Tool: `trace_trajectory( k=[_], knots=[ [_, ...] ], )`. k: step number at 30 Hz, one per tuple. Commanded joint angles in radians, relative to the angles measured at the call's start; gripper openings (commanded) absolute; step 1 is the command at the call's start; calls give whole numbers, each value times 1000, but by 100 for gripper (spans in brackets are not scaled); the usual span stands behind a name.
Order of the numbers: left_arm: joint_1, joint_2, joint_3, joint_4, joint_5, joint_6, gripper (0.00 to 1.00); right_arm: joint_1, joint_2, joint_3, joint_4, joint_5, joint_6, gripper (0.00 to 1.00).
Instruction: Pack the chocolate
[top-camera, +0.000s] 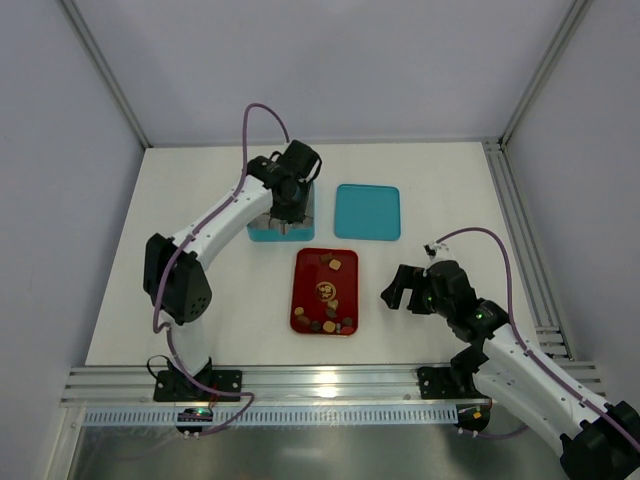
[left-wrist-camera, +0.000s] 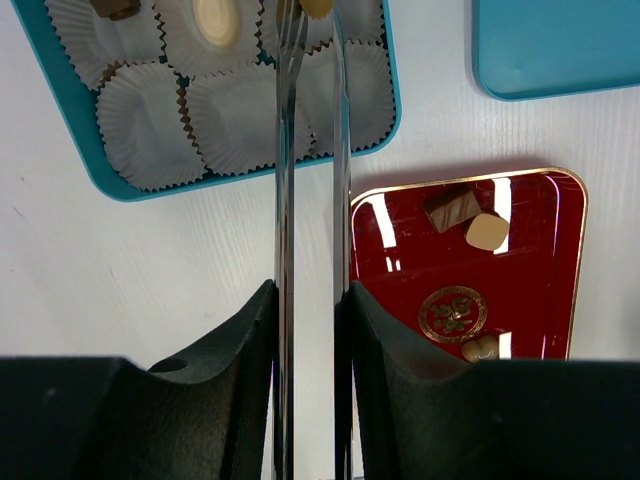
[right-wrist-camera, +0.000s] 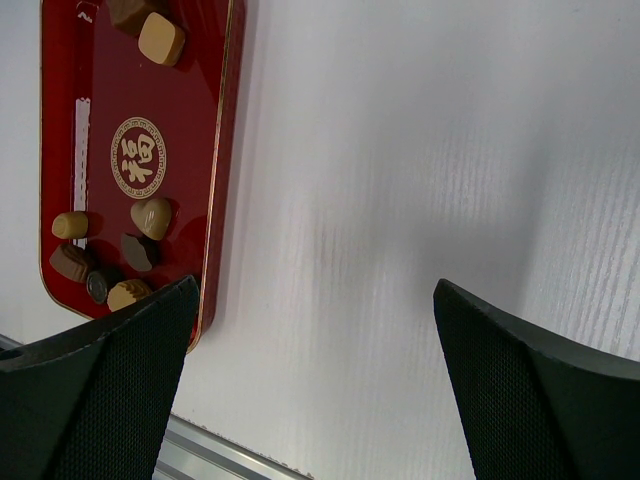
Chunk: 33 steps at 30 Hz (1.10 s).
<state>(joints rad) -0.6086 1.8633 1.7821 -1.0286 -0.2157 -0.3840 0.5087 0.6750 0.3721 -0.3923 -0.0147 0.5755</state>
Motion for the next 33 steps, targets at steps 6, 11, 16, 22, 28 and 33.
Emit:
trace_trajectory(
  k=[6, 11, 16, 22, 28, 33],
  knots=[
    [13, -3, -7, 45, 10, 14, 36, 4, 1, 33, 13, -1, -16, 100],
    [15, -10, 0, 42, 4, 17, 36, 4, 1, 33, 15, -1, -14, 100],
    [17, -30, 14, 30, 3, 20, 36, 4, 5, 33, 17, -1, -16, 100],
    [18, -67, 22, 12, 13, 17, 36, 4, 5, 33, 18, -1, -16, 100],
    [17, -147, 10, -14, 47, 7, 36, 4, 8, 36, 24, -1, -14, 100],
    [-3, -252, -53, -22, 75, -10, 36, 4, 9, 39, 26, -1, -12, 100]
  ],
)
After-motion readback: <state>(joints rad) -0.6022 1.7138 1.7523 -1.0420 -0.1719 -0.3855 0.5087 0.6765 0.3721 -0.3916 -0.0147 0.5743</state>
